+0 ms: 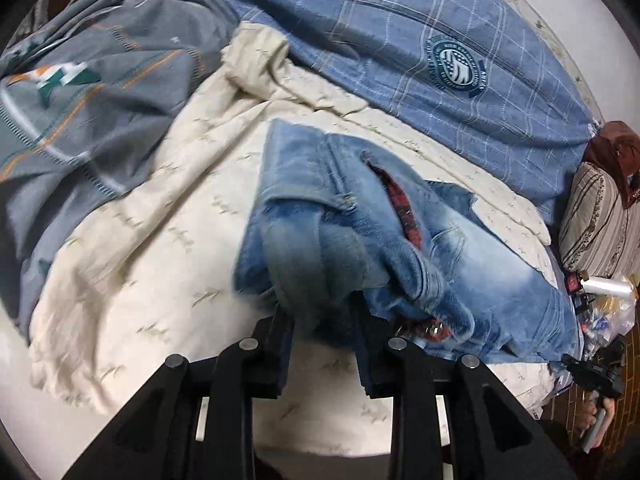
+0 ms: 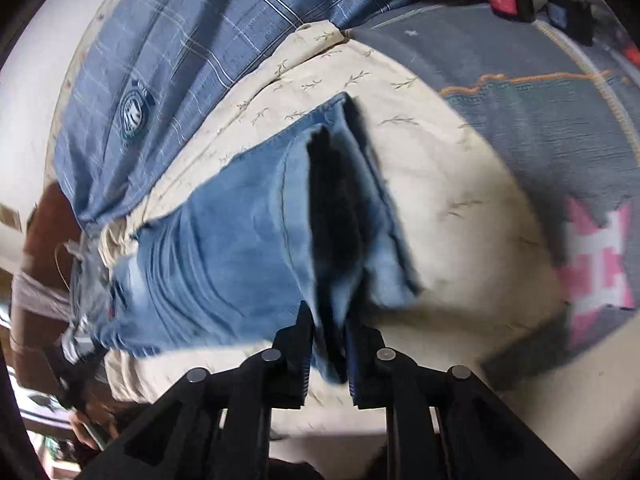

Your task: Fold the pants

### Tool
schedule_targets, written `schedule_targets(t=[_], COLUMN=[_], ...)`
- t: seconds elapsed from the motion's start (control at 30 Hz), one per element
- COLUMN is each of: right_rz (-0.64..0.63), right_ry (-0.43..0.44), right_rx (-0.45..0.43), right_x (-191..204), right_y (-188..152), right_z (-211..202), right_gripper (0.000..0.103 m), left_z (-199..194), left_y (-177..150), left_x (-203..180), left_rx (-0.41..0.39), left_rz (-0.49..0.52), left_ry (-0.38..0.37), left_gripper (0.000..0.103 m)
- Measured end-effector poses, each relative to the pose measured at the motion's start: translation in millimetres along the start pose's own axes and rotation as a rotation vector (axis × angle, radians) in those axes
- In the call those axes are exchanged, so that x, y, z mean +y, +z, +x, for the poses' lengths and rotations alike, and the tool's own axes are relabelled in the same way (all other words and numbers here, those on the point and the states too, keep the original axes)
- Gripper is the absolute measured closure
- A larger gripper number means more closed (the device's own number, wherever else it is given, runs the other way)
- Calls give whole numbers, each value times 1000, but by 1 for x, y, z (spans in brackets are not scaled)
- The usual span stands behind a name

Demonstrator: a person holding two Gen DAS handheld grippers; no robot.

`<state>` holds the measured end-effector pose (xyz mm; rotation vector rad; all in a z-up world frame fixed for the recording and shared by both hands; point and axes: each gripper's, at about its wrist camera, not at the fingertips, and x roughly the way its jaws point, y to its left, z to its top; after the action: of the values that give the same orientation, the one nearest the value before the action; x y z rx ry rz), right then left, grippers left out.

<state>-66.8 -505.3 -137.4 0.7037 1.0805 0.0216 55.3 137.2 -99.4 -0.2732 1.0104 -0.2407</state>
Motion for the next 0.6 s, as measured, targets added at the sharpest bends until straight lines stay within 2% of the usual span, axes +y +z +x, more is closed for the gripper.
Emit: schedule_targets(t=[0.1, 0.17, 0.2, 0.23, 0.27, 0.33, 0.4, 0.47, 0.53, 0.6], right_rz=[-42, -33, -12, 15, 39, 54, 69, 103, 115, 107], right_ry=[-23, -4, 17, 41, 78, 98, 54, 7, -53, -98], right_rx=[-74, -129, -155, -184, -217, -222, -201, -148, -75, -3], right_x=[-2, -4, -3, -2, -2, 3, 12, 15, 16, 16], right_y=[-2, 6, 13, 19, 29, 43, 60, 76, 87, 88], right_z=[-30, -45, -51, -54, -55, -48, -31, -7, 20, 44], right_gripper=[82, 69, 43, 27, 27, 27, 29, 35, 61, 80], left_z=[-15, -32, -41, -46, -54, -62, -61, -53, -36, -20], left_y=[-7, -7, -5, -4, -1, 5, 10, 14, 18, 22], left_x=[11, 13, 9, 5, -3, -24, -43, -65, -82, -88], left_rx=[-16, -62, -92, -110, -142, -185, -201, -220, -220, -193], left_rz=[-1, 14, 26, 34, 50, 95, 140, 190, 211, 209], left_ry=[38, 52, 52, 46, 29, -1, -25, -48, -56, -82], left_gripper=[75, 75, 75, 75, 75, 75, 74, 70, 68, 68])
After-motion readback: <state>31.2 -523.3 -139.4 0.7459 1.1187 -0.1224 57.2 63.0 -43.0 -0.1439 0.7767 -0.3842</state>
